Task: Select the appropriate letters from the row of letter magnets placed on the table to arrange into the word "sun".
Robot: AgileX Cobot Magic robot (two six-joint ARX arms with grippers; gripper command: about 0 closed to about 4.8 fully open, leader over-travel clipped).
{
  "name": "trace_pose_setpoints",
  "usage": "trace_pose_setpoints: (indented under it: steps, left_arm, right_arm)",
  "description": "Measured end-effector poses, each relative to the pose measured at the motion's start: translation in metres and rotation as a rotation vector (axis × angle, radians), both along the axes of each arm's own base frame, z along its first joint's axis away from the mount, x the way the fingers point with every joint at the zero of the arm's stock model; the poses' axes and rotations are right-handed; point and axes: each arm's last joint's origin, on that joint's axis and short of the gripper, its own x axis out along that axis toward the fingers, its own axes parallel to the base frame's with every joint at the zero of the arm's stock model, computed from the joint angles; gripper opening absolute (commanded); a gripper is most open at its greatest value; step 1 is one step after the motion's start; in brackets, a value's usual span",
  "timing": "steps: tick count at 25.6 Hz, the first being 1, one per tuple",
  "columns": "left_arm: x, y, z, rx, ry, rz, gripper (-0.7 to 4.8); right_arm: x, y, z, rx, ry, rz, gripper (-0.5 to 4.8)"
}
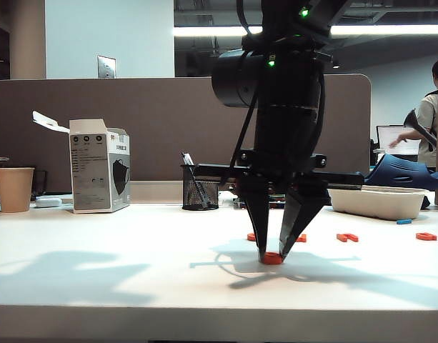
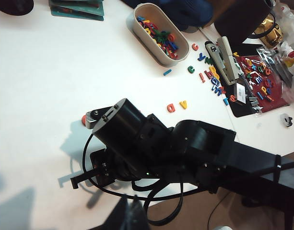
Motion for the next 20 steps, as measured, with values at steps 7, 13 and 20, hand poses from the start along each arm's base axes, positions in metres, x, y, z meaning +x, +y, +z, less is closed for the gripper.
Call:
trace_pose_setpoints:
  steps: [7, 13, 20]
  left_arm:
    - [-0.0001, -0.0001, 0.0, 0.0, 0.0, 0.0, -0.05]
    - [0.0, 0.0, 0.0, 0.0, 0.0, 0.0, -0.05]
    - [0.0, 0.0, 0.0, 0.0, 0.0, 0.0, -0.05]
  right_arm:
    - [-0.0004, 0.0014, 0.0003, 0.008, 0.002, 0.005, 1.81]
    - [-0.0004, 0.0016, 0.0004, 0.009, 0.001, 0.005, 1.81]
    - [-0.0019, -0.001, 0.0036, 0.013, 0.0, 0.003, 2.32]
